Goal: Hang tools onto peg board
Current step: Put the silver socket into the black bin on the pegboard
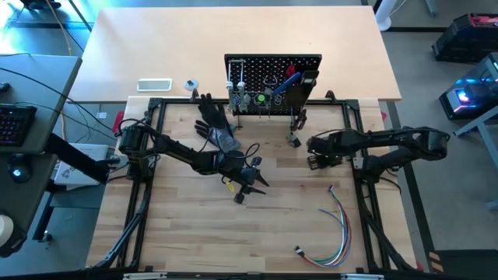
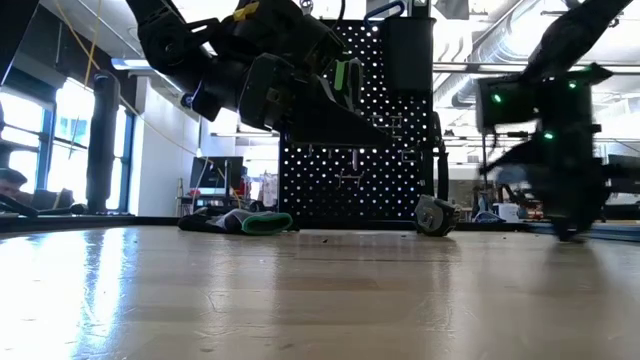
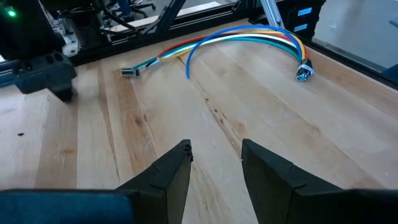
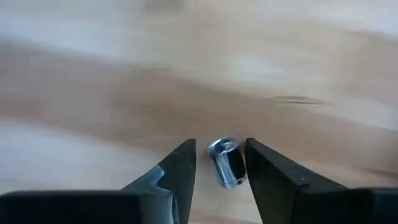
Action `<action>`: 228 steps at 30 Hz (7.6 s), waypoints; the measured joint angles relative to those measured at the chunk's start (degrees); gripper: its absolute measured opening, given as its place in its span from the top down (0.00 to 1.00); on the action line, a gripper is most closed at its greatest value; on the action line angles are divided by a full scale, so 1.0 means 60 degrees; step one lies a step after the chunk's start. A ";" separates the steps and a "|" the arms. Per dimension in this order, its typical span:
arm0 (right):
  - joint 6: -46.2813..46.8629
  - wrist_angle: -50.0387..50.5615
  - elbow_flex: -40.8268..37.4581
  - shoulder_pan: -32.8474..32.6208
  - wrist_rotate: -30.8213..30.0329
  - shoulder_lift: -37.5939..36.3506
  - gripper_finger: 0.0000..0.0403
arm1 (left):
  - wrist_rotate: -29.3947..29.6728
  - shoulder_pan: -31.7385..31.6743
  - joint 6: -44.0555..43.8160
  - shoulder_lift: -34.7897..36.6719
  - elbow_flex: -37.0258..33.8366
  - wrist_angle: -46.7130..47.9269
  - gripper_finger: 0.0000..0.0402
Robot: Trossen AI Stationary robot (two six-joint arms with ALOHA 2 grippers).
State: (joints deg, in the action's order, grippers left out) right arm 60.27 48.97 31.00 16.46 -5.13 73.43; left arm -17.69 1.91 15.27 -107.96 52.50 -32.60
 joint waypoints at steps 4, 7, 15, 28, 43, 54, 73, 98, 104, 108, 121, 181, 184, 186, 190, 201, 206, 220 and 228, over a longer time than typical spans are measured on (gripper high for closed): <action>-0.0214 -0.1943 0.0000 -0.0161 0.0900 0.0000 0.67 | 0.0000 -0.0002 0.0000 0.0000 -0.0001 -0.0047 0.66; -0.0426 -0.2892 0.0001 -0.0214 0.1008 0.0000 0.67 | 0.0000 -0.0002 -0.0048 0.0000 0.0001 0.0030 0.66; -0.1509 -0.4319 0.0422 -0.0853 0.0909 0.0000 0.67 | 0.1066 -0.0094 -0.0177 -0.0010 0.0006 0.1566 0.66; -0.0616 -0.2575 0.1075 -0.2844 -0.0535 -0.0004 0.67 | 0.2744 -0.1172 -0.1920 -0.2514 0.0021 -0.1188 0.66; -0.0715 -0.2897 0.1075 -0.4039 -0.2600 -0.0004 0.67 | 0.4003 -0.0987 -0.1666 -0.2094 0.0002 0.0090 0.63; -0.1133 -0.3508 0.1075 -0.4271 -0.3361 0.0004 0.67 | 0.6320 -0.1240 -0.0744 0.1406 -0.2189 0.1909 0.64; -0.2299 -0.4850 0.1071 -0.4249 -0.3674 0.0439 0.67 | 0.4519 -0.3059 0.0560 0.1798 -0.2833 0.1189 0.55; -0.4450 -0.8665 0.1071 -0.2927 -0.2247 0.2923 0.67 | 0.3667 -0.3689 0.0072 0.2488 -0.2901 0.4651 0.57; -0.4641 -0.8877 0.1067 -0.2927 -0.2244 0.2885 0.67 | 0.3495 -0.3682 -0.0120 0.3908 -0.2920 0.5386 0.57; -0.4811 -0.8986 0.1071 -0.2927 -0.2247 0.2885 0.67 | 0.3309 -0.3682 -0.0026 0.4848 -0.2912 0.4727 0.57; -0.4878 -0.9525 0.1067 -0.2956 -0.1915 0.2878 0.67 | 0.2661 -0.4429 0.2824 0.3646 -0.2776 0.3520 0.48; -0.4798 -0.9547 0.1067 -0.3378 -0.2331 0.2878 0.67 | -0.0004 -0.4864 0.3213 0.0933 -0.1273 0.4889 0.65; -0.4798 -0.9541 0.1067 -0.3378 -0.2331 0.2878 0.67 | -0.0007 -0.4701 0.2984 0.0933 -0.1269 0.4943 0.65; -0.4798 -0.9540 0.1067 -0.3378 -0.2331 0.2878 0.67 | -0.0003 -0.4585 0.2823 0.0933 -0.1269 0.4950 0.65; -0.4798 -0.9536 0.1067 -0.3378 -0.2331 0.2878 0.67 | 0.0298 -0.4406 0.2703 0.0938 -0.1269 0.4947 0.65; -0.4798 -0.9539 0.1067 -0.3378 -0.2331 0.2881 0.67 | 0.0508 -0.4299 0.1519 0.0933 -0.1276 0.4877 0.61; -0.4798 -0.9540 0.1067 -0.3378 -0.2331 0.2881 0.67 | 0.0564 -0.4074 0.1230 0.0933 -0.1280 0.4867 0.55; -0.4798 -0.9540 0.1067 -0.3378 -0.2335 0.2881 0.67 | 0.1535 -0.3655 -0.0092 0.0918 -0.1302 0.4404 0.49; -0.4800 -0.9544 0.1067 -0.3378 -0.2338 0.2881 0.67 | 0.1864 -0.3456 0.0024 0.0914 -0.1302 0.4298 0.55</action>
State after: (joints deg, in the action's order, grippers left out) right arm 31.47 -8.29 37.41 -3.81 -19.16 90.72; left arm -6.51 -18.83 15.41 -102.48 44.69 -6.81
